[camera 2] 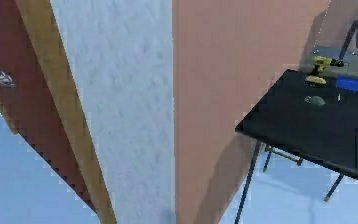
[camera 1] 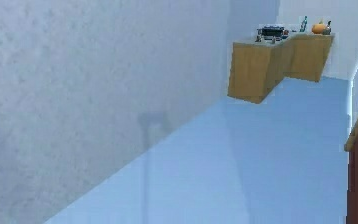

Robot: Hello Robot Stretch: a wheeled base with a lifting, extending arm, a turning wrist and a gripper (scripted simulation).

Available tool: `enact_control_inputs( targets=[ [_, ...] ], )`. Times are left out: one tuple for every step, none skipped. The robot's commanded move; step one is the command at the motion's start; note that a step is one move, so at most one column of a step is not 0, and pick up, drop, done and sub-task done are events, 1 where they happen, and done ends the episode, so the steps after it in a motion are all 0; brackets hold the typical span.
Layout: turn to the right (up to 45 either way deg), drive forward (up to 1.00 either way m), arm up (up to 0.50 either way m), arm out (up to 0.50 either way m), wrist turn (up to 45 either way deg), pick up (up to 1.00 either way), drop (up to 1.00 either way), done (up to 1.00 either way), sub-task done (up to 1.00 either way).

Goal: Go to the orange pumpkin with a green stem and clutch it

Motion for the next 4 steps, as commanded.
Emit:
enact_control_inputs(
  targets=[
    [0.0, 0.10, 0.00, 0.00, 0.0, 0.00, 0.00, 0.00, 0.00],
    [36.0, 0.00, 0.00, 0.00, 0.0, 0.00, 0.00, 0.00, 0.00],
    [0.0, 1.00, 0.00, 0.00, 0.0, 0.00, 0.00, 0.00, 0.00],
    [0.0, 1.00, 0.00, 0.00, 0.0, 0.00, 0.00, 0.00, 0.00]
  ],
)
